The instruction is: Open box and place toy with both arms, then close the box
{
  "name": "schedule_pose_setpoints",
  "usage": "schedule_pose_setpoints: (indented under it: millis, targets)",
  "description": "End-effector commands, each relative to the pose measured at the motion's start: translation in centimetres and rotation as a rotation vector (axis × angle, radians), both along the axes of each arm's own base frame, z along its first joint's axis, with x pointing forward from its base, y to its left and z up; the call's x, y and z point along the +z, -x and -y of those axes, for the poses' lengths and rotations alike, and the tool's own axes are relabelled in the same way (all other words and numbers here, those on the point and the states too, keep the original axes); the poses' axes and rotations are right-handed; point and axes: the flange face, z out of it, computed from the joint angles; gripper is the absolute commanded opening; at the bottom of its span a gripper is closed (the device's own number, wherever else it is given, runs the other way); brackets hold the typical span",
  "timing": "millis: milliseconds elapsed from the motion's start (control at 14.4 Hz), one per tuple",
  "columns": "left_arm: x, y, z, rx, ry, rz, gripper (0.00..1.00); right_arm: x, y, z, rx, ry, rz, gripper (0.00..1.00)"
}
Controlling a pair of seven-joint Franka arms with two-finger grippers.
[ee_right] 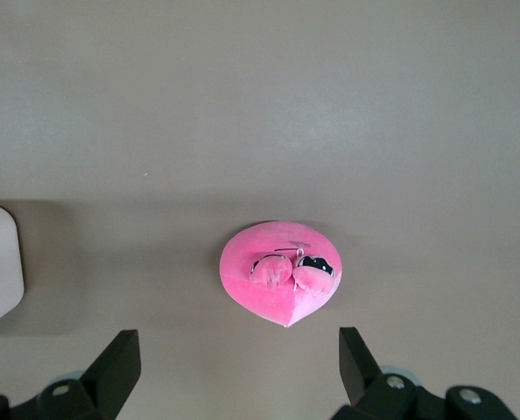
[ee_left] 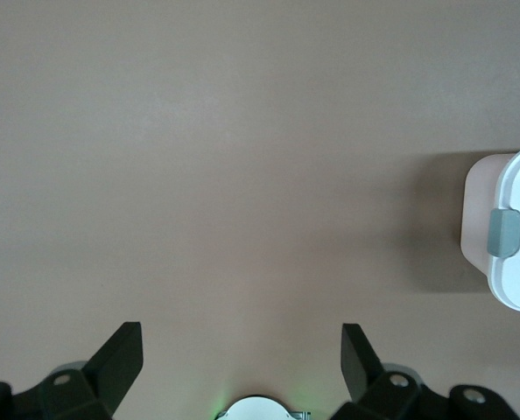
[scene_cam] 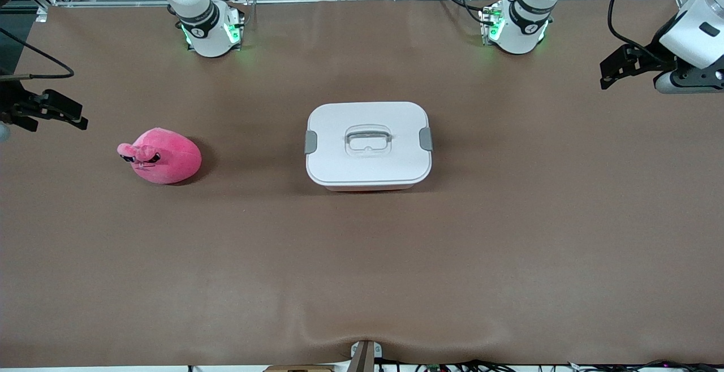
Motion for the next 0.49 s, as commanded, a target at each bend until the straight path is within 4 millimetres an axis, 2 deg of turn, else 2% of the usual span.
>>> schedule_pose_setpoints:
  millis: [0,208,278,417]
  targets:
    - [0.6,0.0,0.0,-0.004,0.013,-0.009,1.0,0.3,0.2,-0.1,0.002,-0.015,-0.003,1.0]
    - [1.0,-0.2,0.0,0.002,0.014,-0.001,1.0,0.3,0.2,-0.1,0.002,-0.015,-0.003,1.0]
    - [0.6,-0.6,0.1,0.004,0.013,-0.007,1.0,0.3,0.2,-0.1,0.002,-0.015,-0.001,1.0]
    - [1.3,-1.5,0.3,-0.016,0.003,0.012,1.0,0.2,0.1,-0.1,0.003,-0.013,-0.003,1.0]
